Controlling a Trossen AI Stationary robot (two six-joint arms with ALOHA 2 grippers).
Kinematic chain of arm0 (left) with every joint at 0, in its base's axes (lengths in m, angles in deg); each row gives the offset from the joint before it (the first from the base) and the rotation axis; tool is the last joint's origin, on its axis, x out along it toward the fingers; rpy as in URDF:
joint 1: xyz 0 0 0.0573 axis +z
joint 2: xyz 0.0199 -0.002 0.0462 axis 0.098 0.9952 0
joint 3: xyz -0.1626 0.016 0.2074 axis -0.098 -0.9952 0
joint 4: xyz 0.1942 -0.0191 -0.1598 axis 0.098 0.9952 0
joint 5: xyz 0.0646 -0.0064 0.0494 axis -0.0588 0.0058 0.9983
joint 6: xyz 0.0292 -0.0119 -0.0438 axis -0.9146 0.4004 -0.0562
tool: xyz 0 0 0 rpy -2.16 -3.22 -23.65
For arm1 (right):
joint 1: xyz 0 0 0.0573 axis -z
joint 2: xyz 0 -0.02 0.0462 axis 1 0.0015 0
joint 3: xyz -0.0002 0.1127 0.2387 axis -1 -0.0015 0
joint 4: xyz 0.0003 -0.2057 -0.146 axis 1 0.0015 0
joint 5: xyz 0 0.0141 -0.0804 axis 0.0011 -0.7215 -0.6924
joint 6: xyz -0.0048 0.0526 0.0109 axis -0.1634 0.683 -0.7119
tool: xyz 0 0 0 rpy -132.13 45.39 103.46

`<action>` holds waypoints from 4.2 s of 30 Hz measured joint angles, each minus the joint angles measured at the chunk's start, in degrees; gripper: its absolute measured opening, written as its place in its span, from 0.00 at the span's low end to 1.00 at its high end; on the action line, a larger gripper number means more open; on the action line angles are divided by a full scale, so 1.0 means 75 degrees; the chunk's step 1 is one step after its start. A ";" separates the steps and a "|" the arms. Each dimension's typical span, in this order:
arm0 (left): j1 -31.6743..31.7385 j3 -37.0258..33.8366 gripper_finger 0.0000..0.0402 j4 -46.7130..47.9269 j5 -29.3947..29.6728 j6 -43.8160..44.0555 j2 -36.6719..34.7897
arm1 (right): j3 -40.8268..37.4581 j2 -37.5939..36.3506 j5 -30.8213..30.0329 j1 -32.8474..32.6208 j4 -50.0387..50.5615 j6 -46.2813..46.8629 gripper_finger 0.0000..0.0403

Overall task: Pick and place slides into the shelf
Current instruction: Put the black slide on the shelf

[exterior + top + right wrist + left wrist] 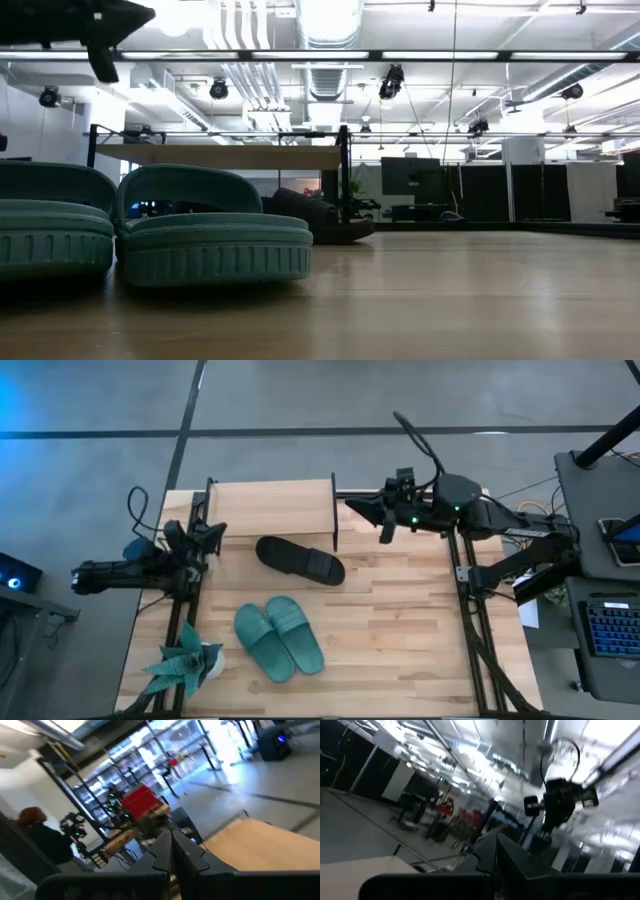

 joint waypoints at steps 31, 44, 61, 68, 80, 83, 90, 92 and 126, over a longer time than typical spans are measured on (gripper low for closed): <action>0.0137 0.3064 0.18 0.7166 -0.1141 0.3163 0.5424 | -0.0023 -0.0121 0.0213 0.0267 0.4255 0.1552 0.07; 0.0138 0.2053 0.50 0.6909 -0.1287 0.7931 0.5366 | -0.0163 -0.0136 -0.0138 0.0401 0.5525 0.1367 0.40; 0.0150 -0.0299 0.52 0.3019 0.0302 0.9770 0.4989 | -0.0268 -0.0145 -0.0197 0.0404 0.5618 0.0911 0.63; 0.0154 -0.0719 0.52 0.2229 0.1062 0.9782 0.5247 | -0.0271 -0.0145 -0.0279 0.0404 0.5612 0.0917 0.63; 0.0300 -0.1094 0.52 0.0255 0.1618 0.9703 0.6202 | -0.0271 -0.0145 -0.0477 0.0468 0.5589 0.0940 0.63; 0.0382 -0.1094 0.52 -0.0483 0.1613 0.9344 0.6597 | -0.0271 -0.0145 -0.0474 0.0468 0.5586 0.0940 0.63; 0.0542 -0.1042 0.51 -0.1534 0.1610 0.9155 0.7599 | -0.0271 -0.0145 -0.0474 0.0468 0.5607 0.0940 0.62; 0.0545 -0.1039 0.50 -0.1858 0.1582 0.9029 0.7816 | -0.0271 -0.0145 -0.0474 0.0468 0.5615 0.0929 0.62; -0.1089 0.4745 0.07 0.2003 -0.0518 0.1189 0.6426 | -0.0274 -0.0393 -0.0460 0.0471 0.6046 0.0672 0.57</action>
